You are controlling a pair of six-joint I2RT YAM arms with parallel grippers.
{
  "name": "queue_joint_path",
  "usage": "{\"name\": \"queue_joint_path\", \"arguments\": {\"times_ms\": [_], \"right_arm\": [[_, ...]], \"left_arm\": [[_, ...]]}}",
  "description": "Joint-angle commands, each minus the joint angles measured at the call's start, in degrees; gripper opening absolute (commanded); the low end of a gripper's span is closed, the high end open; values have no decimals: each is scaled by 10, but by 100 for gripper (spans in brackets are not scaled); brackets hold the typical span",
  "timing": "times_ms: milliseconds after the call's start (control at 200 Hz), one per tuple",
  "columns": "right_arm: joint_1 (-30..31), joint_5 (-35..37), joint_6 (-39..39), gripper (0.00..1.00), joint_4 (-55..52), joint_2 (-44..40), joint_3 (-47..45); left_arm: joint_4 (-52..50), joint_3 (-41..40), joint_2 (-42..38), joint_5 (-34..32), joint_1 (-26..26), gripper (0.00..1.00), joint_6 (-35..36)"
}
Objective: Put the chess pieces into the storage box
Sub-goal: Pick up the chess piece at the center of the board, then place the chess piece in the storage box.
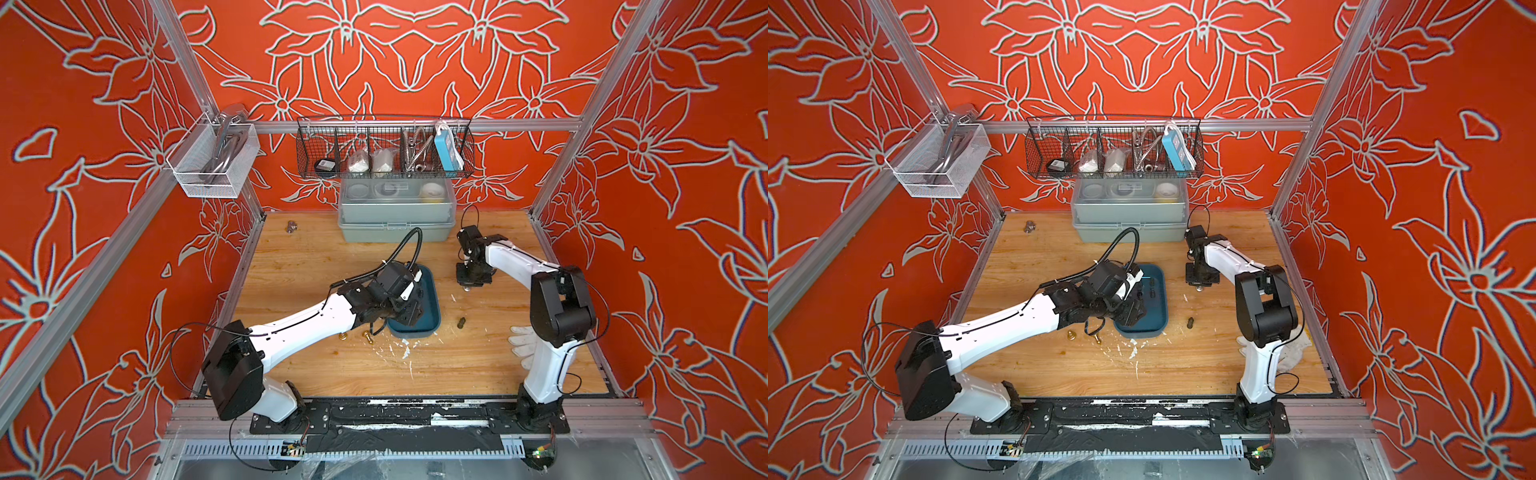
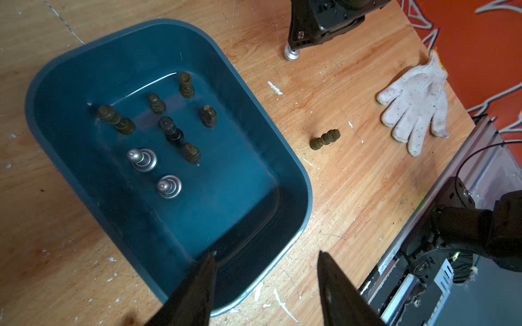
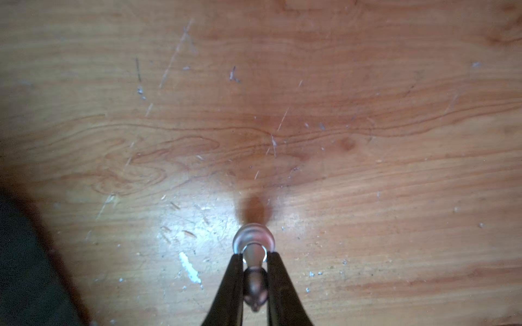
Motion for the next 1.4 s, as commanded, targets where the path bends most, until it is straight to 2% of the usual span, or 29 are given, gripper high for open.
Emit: {"name": "queue_joint_path", "arguments": {"times_ms": [0,260,465,776,1106,1391], "right_arm": [[18,5,-1,14,-28,-42,14],[121,19,-5,14,-60,-117,24],[191,-18,-12,14,-44,-136,17],[228,-19,-18,14,-31,-57,37],[234,-13,-13,14,-7,21,48],[234,-16,-10,14,4,49,48]], "left_arm": [[0,-10,-26,7,19,58,-11],[-11,-78,-92,38,113,58,-56],[-20,-138,-143,42,163,58,-74],[-27,-166,-160,41,166,57,-77],[-26,-165,-151,43,166,58,-75],[-24,-165,-144,42,166,57,-74]]}}
